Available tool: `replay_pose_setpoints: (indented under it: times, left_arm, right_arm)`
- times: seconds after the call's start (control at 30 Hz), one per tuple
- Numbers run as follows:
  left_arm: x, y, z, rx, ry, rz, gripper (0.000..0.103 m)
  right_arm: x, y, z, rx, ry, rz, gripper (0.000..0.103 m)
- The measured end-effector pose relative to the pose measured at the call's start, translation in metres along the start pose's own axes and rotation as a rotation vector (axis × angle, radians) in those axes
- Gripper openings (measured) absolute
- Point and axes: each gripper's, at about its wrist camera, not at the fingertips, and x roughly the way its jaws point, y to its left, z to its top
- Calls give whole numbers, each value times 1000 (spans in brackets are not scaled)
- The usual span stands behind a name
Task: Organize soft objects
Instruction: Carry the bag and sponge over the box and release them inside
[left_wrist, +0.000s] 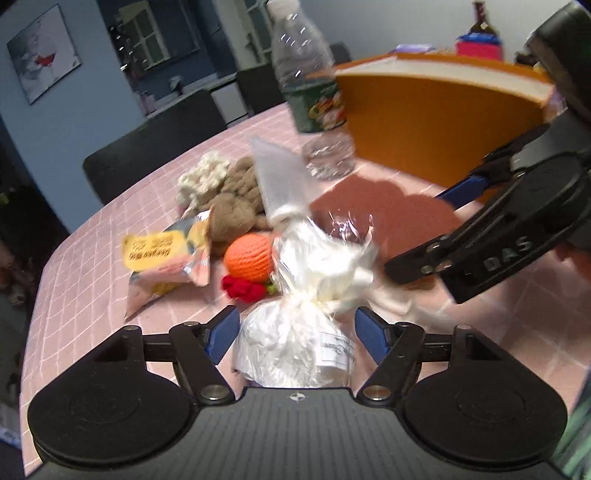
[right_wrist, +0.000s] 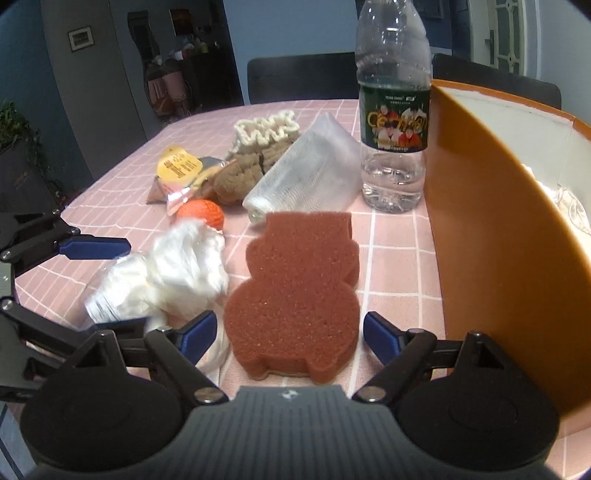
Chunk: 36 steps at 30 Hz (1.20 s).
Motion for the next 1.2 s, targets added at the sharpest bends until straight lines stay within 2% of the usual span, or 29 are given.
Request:
replay_pose_setpoints:
  times: [0.1, 0.17, 0.4, 0.6, 0.83, 1.0, 1.2]
  left_arm:
    - [4, 6, -2, -41, 9, 12, 68]
    - [3, 11, -3, -85, 11, 2, 66]
    - [0, 17, -4, -166, 3, 25, 53]
    - [-16, 27, 0, -257, -34, 51, 50]
    - [-48, 32, 12, -306, -110, 63, 50]
    - [-70, 32, 29, -313, -175, 39, 50]
    - [-89, 21, 61, -293, -264, -19, 50]
  right_arm:
    - [2, 3, 1, -23, 5, -14, 83]
    - [5, 4, 1, -38, 9, -23, 77]
    - [3, 4, 2, -60, -5, -25, 69]
    - [-19, 7, 10, -83, -66, -14, 69]
    - [-57, 10, 27, -106, -141, 11, 69]
    - [-87, 5, 42, -123, -187, 18, 69]
    - [-121, -10, 61, -141, -224, -44, 69]
